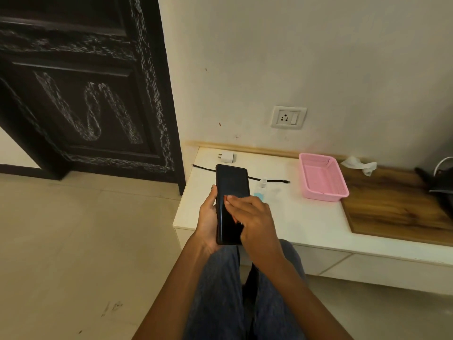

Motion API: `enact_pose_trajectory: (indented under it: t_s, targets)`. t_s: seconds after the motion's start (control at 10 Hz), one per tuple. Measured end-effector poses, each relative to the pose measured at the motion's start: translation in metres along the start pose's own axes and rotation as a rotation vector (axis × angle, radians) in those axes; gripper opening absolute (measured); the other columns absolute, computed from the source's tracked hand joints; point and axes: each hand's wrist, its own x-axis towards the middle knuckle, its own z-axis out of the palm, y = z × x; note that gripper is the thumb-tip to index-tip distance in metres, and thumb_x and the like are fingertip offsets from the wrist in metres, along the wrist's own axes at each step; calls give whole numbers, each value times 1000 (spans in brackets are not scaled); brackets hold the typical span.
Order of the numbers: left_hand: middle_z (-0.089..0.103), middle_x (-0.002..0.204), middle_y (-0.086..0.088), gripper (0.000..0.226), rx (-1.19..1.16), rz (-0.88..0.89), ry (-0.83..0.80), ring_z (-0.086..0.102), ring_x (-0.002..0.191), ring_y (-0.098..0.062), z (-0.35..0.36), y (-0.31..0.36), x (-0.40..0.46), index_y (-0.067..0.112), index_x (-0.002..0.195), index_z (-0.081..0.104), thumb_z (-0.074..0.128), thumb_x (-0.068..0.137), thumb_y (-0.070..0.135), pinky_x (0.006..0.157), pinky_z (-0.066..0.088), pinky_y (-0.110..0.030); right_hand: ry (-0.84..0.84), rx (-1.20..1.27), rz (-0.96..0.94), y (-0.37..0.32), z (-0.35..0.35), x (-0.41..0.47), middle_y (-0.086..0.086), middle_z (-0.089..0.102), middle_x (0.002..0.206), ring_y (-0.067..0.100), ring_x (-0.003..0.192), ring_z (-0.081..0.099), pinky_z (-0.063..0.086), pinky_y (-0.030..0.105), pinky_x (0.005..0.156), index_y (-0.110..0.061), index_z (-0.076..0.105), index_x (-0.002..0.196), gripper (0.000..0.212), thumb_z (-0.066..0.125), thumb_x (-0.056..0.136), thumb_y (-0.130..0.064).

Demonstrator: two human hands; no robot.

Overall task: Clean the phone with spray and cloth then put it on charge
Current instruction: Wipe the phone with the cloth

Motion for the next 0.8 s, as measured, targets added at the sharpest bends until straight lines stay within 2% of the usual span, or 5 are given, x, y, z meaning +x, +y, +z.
enact_pose_trajectory:
  t_s: [0.1,0.2,0.4,0.5,0.8]
  targets:
    - [61,119,-16,76,15,7,-5,57,110,-29,-4,0,1,4,126,57,42,83,65,103,40,-41,487,1355,105,1,17,2,9,57,122,19,116,51,32,17,106,3,59,118,34,58,84,4]
    - [62,112,-15,74,-33,23,-23,60,97,-26,-6,1,1,4,122,59,44,82,64,88,50,-39,173,580,-164,7,12,-29,5,67,114,15,110,57,39,18,100,-4,67,109,37,73,72,2]
    - [65,102,-15,71,-69,31,11,60,88,-25,-4,-3,1,5,109,69,38,88,65,81,48,-37,120,501,-97,25,1,-18,5,71,105,17,101,60,50,32,83,-6,71,102,29,65,73,-1]
    - [63,105,-15,72,-81,4,12,60,94,-25,0,-5,1,4,121,61,38,88,64,84,52,-36,165,519,-1,19,2,-6,12,70,106,26,100,64,55,43,84,0,69,103,37,71,68,12]
    - [66,103,-16,66,-56,53,21,62,87,-27,-8,-7,3,6,103,71,42,86,63,81,50,-39,91,638,-120,-2,0,-37,7,68,112,11,111,57,47,20,95,-5,69,106,36,71,72,7]
